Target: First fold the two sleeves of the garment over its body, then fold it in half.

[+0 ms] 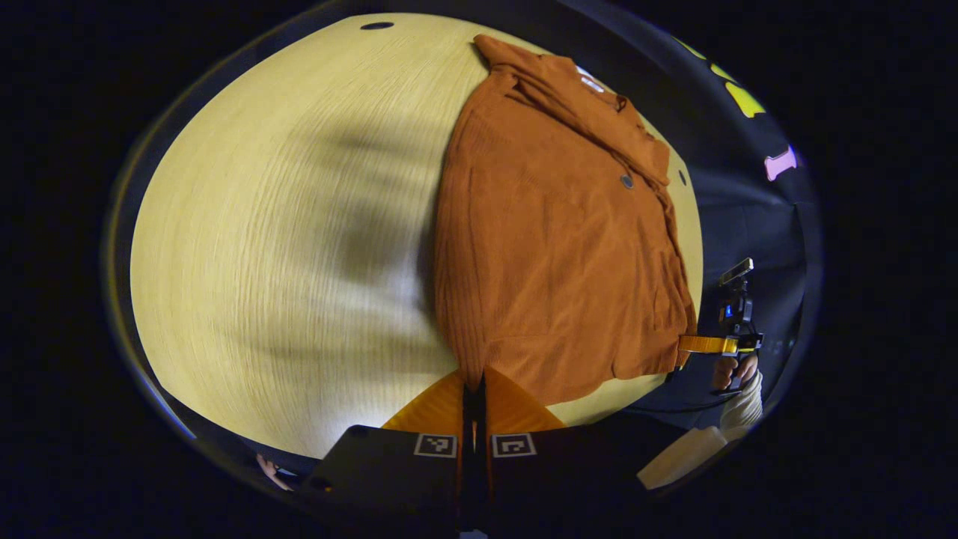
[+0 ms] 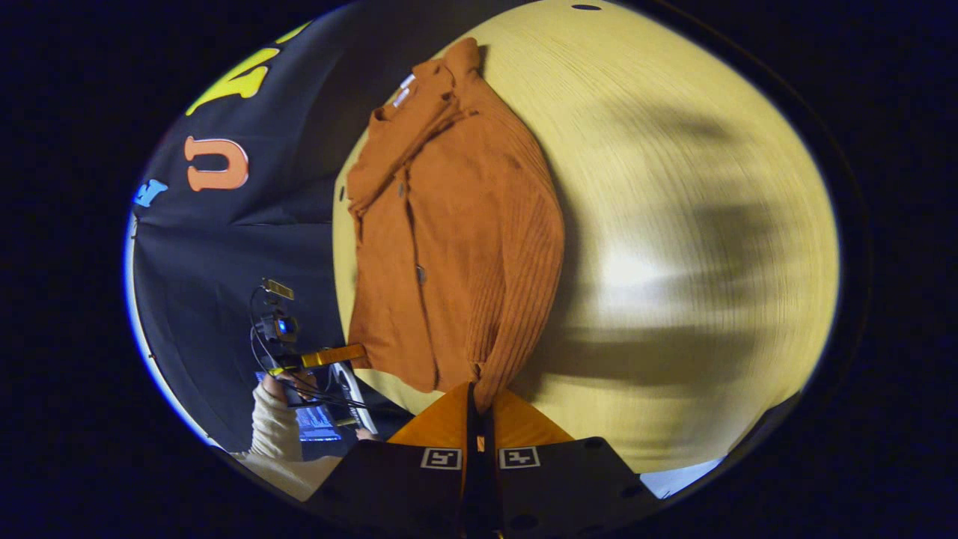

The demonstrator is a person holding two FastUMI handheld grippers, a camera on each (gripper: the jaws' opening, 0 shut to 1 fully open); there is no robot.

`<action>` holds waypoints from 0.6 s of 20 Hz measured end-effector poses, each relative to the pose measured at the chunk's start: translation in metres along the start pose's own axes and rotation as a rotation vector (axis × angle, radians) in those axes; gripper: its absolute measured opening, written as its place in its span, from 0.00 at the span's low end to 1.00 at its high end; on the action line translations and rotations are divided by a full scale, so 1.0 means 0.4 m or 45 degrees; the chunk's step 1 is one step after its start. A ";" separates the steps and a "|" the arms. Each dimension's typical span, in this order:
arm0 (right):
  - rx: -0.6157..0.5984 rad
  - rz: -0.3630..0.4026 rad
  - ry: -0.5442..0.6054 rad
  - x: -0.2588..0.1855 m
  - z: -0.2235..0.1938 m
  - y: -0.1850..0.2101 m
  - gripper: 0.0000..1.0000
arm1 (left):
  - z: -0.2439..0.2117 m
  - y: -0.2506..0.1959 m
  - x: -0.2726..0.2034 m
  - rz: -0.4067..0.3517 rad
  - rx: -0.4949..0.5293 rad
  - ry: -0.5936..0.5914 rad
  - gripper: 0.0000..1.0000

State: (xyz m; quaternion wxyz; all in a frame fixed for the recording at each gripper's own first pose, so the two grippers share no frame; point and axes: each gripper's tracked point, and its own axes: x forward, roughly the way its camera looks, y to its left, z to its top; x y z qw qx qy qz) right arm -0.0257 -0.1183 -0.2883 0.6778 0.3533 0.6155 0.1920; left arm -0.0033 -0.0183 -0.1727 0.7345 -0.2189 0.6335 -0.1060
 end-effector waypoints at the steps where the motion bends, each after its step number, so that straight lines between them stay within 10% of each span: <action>1: -0.007 0.016 -0.017 -0.013 0.016 0.022 0.04 | 0.008 -0.040 -0.018 -0.046 0.039 -0.016 0.03; 12: -0.214 0.053 -0.126 -0.106 0.240 0.264 0.03 | 0.179 -0.143 -0.202 0.011 0.356 -0.226 0.03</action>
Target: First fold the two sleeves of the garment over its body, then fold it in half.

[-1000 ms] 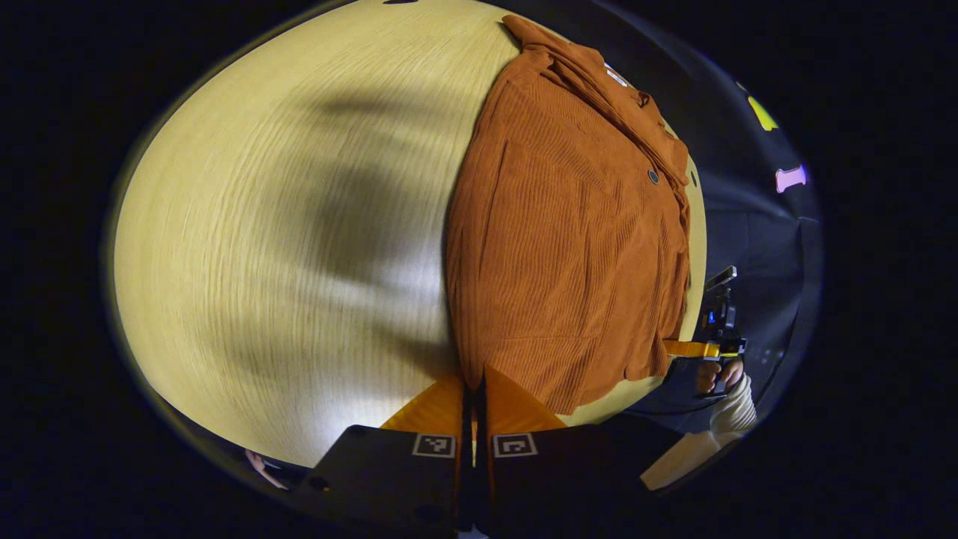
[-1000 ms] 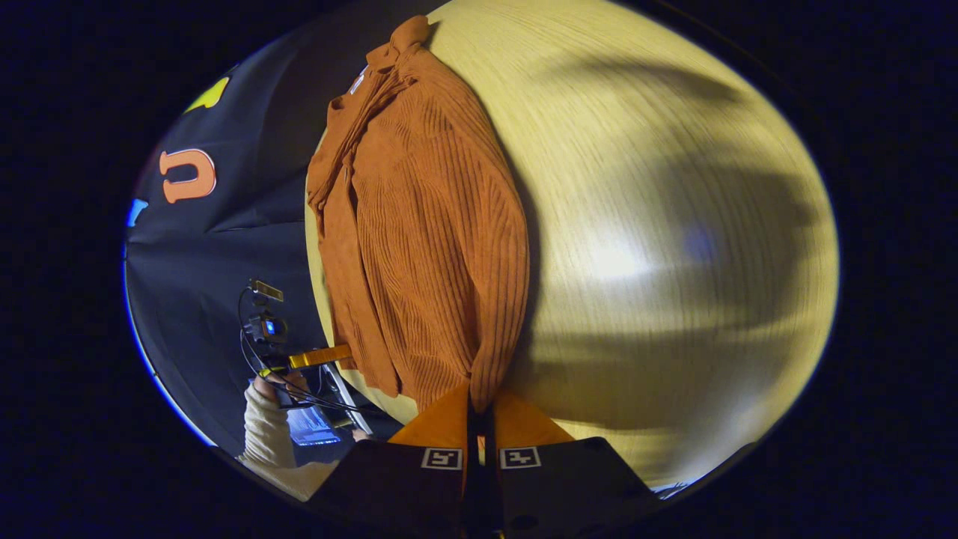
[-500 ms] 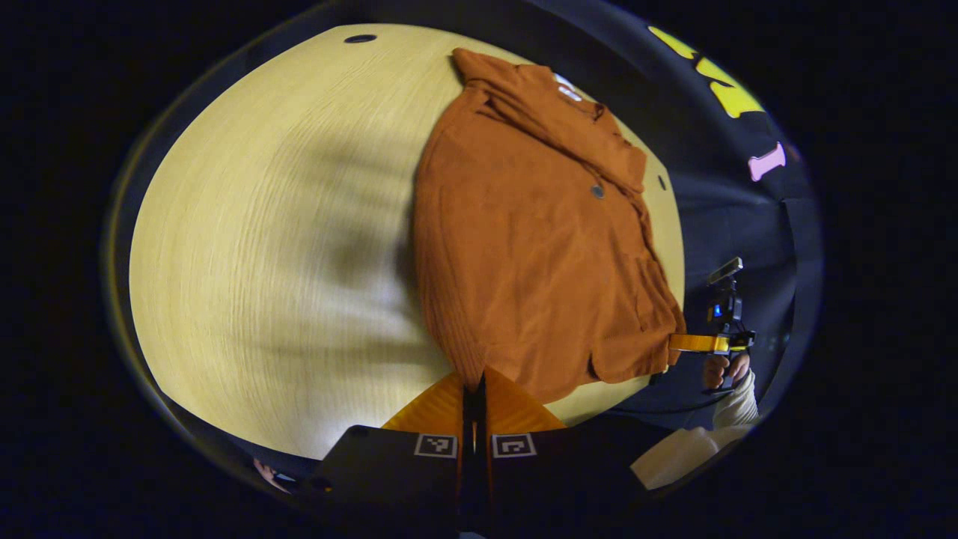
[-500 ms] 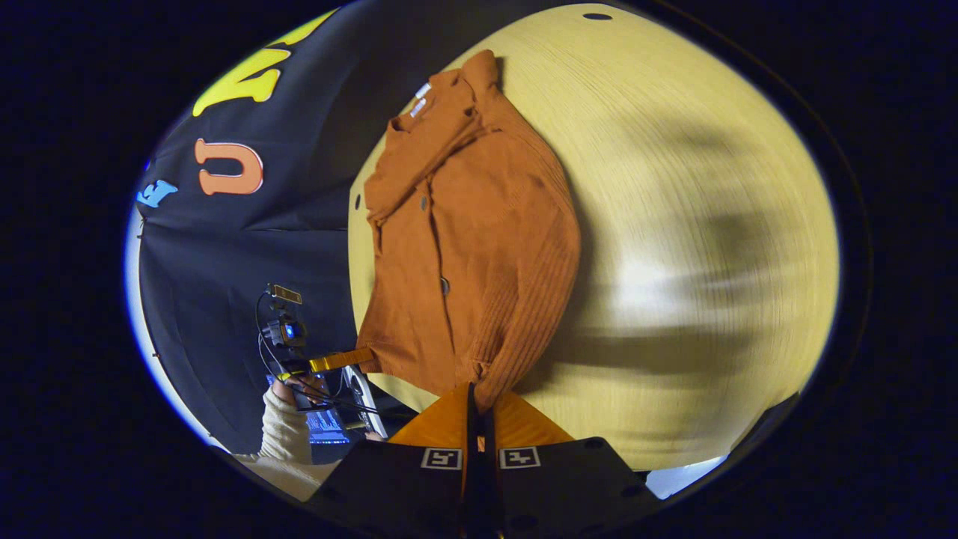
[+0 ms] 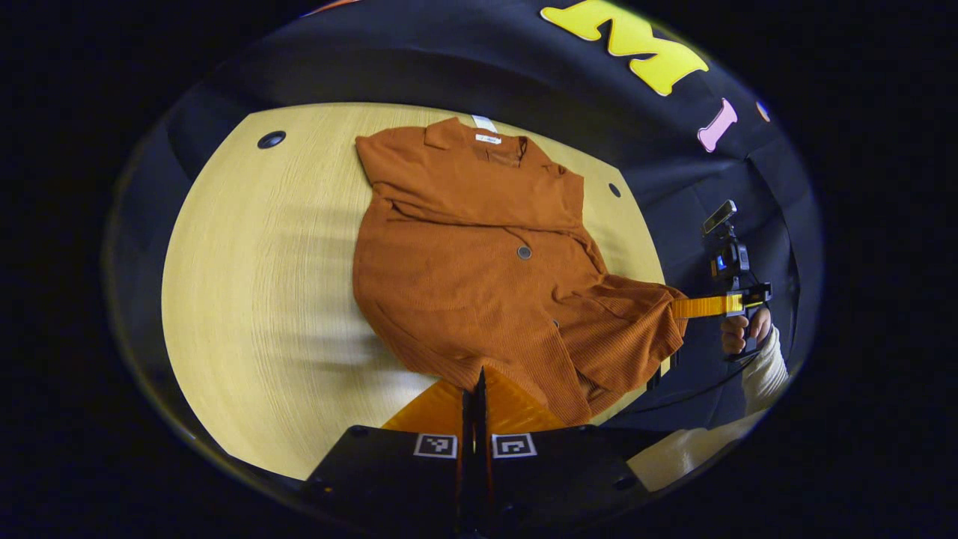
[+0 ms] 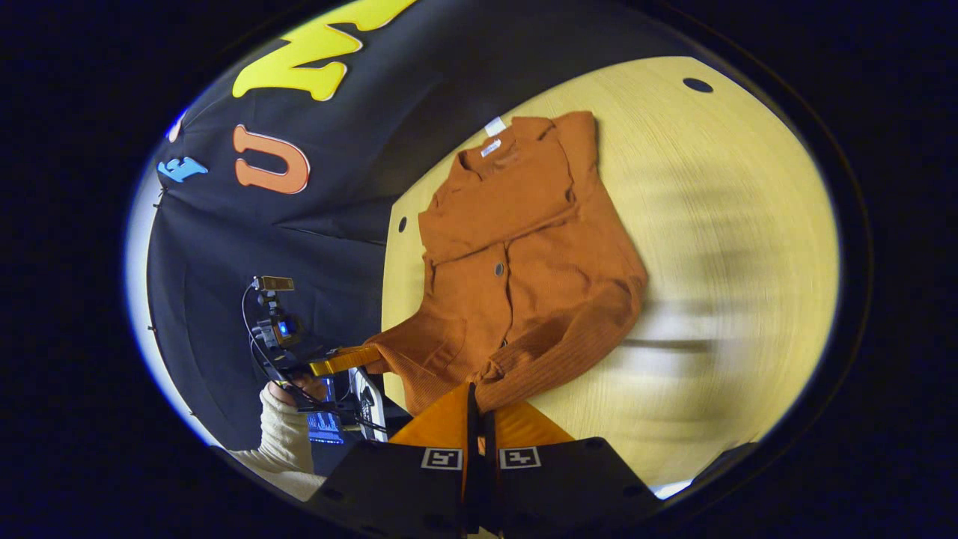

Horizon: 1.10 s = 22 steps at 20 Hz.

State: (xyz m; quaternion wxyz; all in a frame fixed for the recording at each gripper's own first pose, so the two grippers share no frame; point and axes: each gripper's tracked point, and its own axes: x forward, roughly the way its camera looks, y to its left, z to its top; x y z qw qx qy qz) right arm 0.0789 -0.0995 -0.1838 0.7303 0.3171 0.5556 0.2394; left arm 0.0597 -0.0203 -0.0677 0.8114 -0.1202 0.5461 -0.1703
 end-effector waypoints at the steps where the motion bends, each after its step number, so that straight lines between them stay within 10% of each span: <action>1: -0.021 -0.008 -0.006 -0.004 0.024 0.012 0.04 | 0.040 -0.009 -0.015 0.006 0.005 -0.020 0.03; 13: -0.152 -0.163 -0.219 0.078 0.507 0.078 0.03 | 0.517 0.083 0.105 0.304 0.175 -0.194 0.03; 22: 0.062 -0.097 -0.432 0.235 0.781 -0.045 0.04 | 0.700 0.246 0.278 0.560 0.261 -0.309 0.02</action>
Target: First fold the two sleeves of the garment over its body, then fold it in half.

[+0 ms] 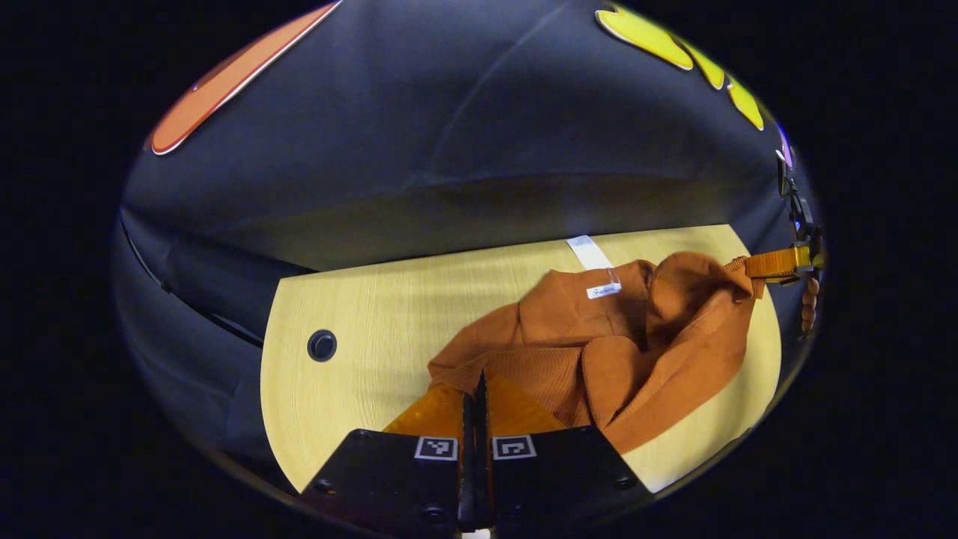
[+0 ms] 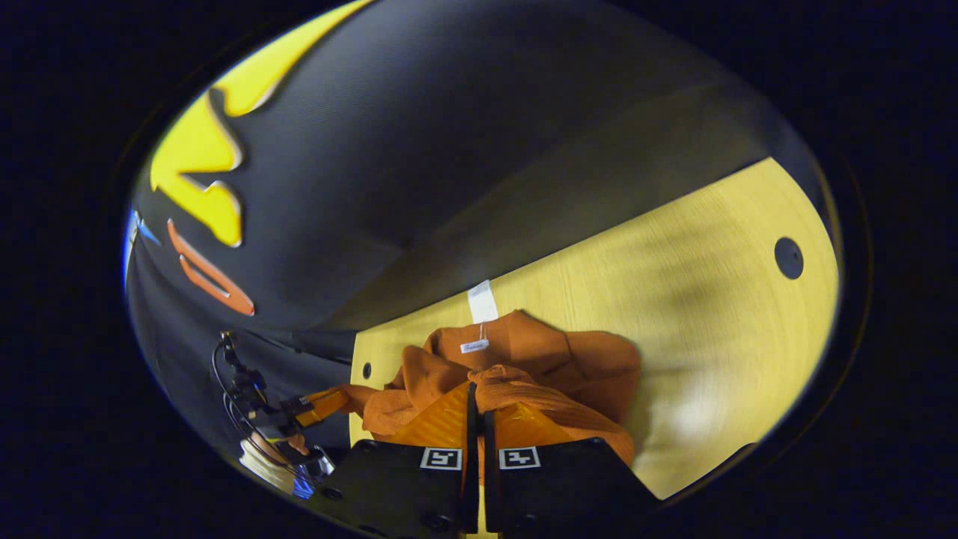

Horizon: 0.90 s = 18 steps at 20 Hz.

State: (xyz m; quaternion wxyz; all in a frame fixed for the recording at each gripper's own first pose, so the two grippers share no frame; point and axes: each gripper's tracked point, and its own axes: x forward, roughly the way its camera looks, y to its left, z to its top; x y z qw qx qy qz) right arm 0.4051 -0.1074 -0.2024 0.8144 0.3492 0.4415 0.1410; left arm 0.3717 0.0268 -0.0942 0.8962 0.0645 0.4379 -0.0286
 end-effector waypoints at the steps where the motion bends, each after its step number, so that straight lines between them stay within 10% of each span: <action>1: 0.060 -0.012 -0.010 0.018 0.008 -0.034 0.03 | -0.004 -0.002 0.027 0.002 -0.006 0.005 0.03; 7: 0.403 -0.077 -0.073 0.059 0.020 -0.132 0.03 | -0.048 -0.011 0.138 -0.028 -0.171 0.024 0.03; 18: 0.373 -0.020 -0.084 0.054 0.019 -0.090 0.11 | 0.000 -0.067 0.147 -0.140 -0.154 -0.071 0.14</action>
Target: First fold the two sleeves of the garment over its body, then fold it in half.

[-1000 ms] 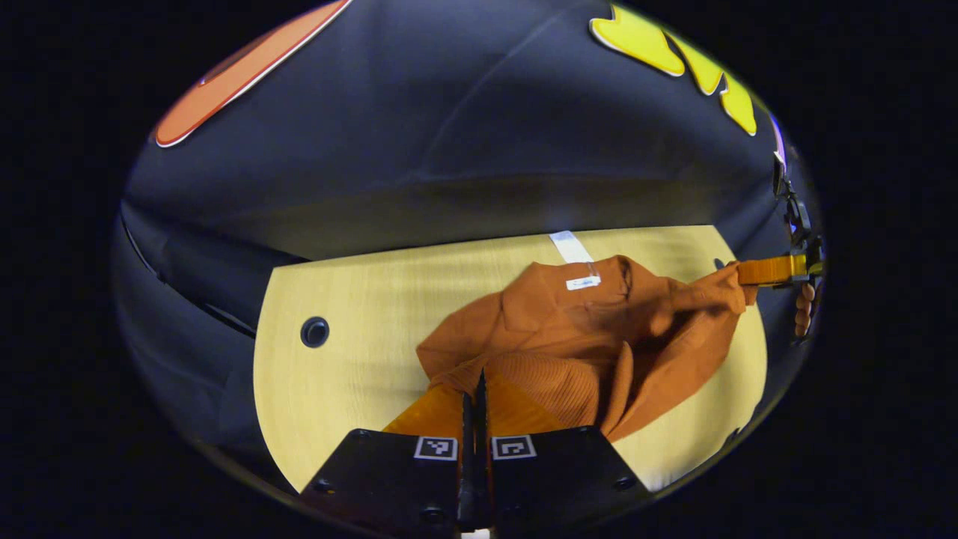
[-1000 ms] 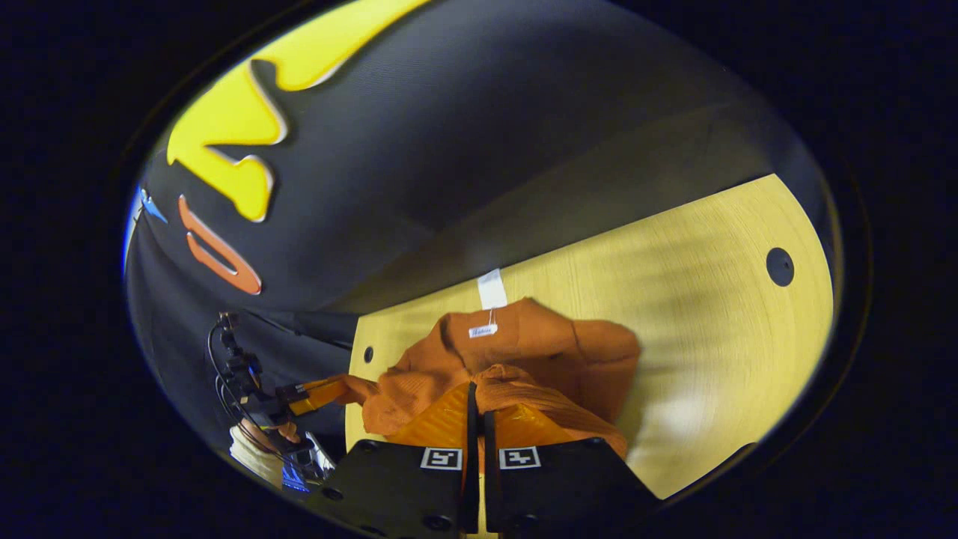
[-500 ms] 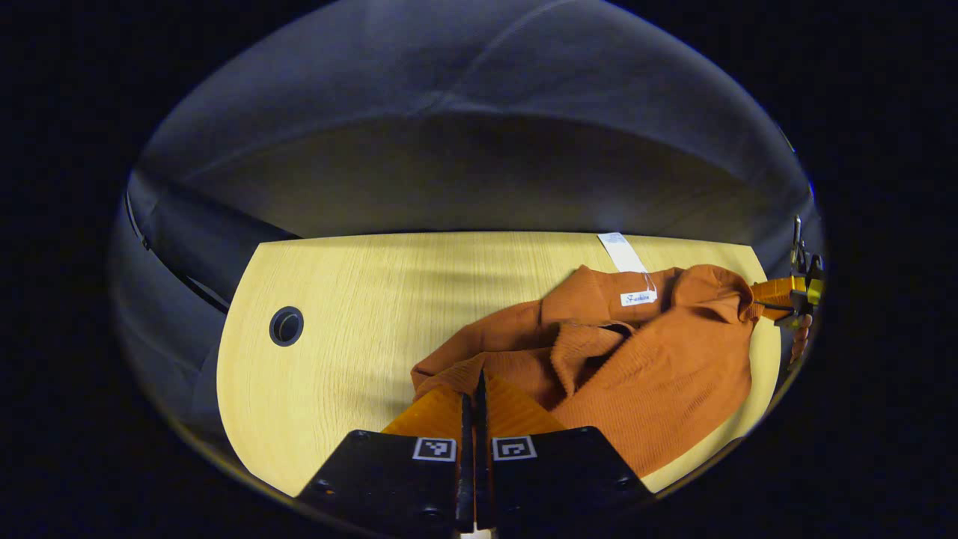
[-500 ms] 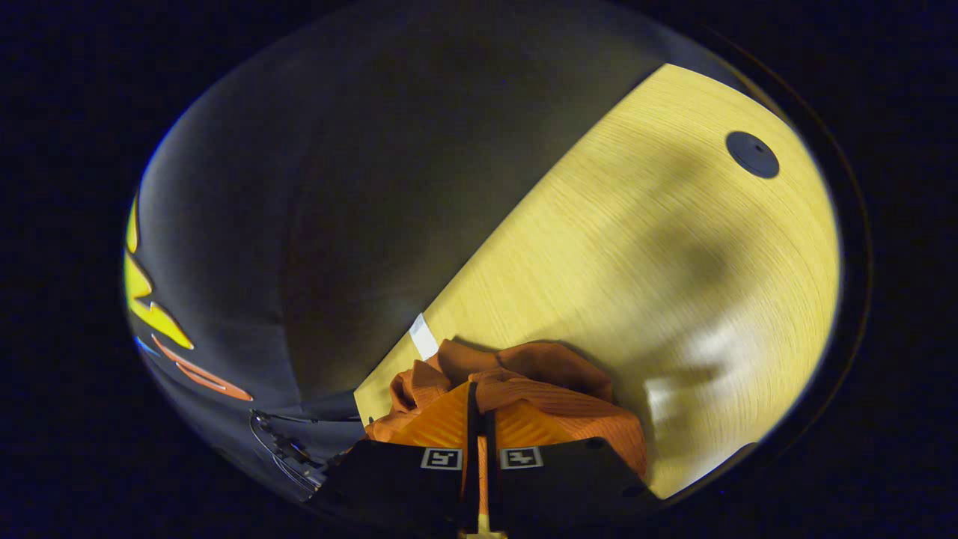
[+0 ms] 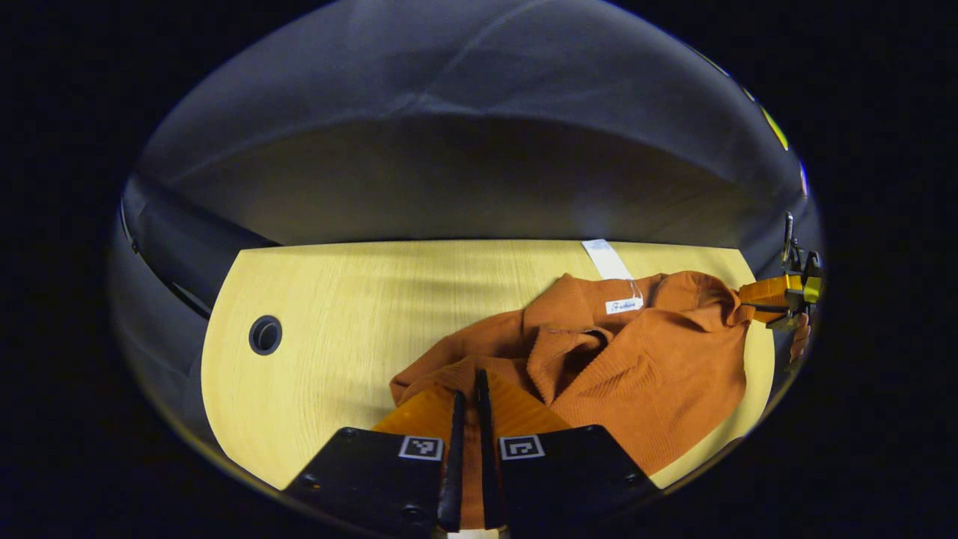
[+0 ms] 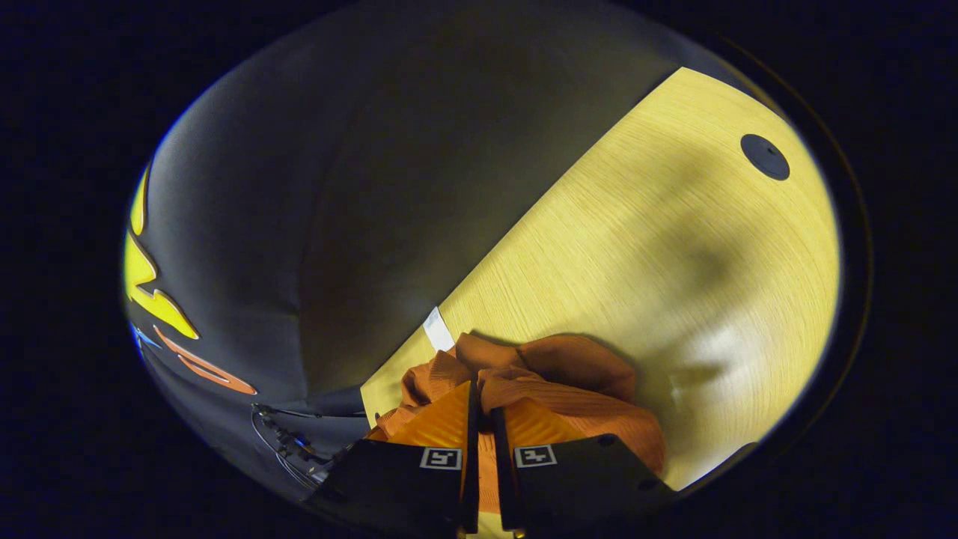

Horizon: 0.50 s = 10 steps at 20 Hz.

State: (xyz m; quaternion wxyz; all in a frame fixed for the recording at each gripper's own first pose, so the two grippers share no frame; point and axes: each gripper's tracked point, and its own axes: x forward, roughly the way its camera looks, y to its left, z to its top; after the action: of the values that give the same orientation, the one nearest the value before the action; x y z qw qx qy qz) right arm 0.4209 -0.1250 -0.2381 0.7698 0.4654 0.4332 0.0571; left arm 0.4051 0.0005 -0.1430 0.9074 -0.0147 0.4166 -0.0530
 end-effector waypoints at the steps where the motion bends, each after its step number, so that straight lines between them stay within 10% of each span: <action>1: 0.039 0.037 -0.004 -0.005 0.003 0.016 0.11 | 0.001 -0.003 -0.001 -0.003 0.009 -0.010 0.31; 4: 0.134 0.108 -0.012 -0.009 0.016 0.043 0.11 | 0.003 -0.015 -0.001 -0.003 0.058 0.006 0.64; 10: 0.245 0.147 -0.072 -0.037 0.052 0.038 0.21 | 0.051 -0.063 -0.040 -0.076 0.028 -0.098 0.74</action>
State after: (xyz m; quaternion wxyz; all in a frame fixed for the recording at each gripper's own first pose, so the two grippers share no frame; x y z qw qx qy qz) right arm 0.4314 -0.1375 -0.2133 0.7288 0.5628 0.3873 0.0462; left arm 0.4081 -0.0233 -0.1159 0.9209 -0.0192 0.3801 -0.0842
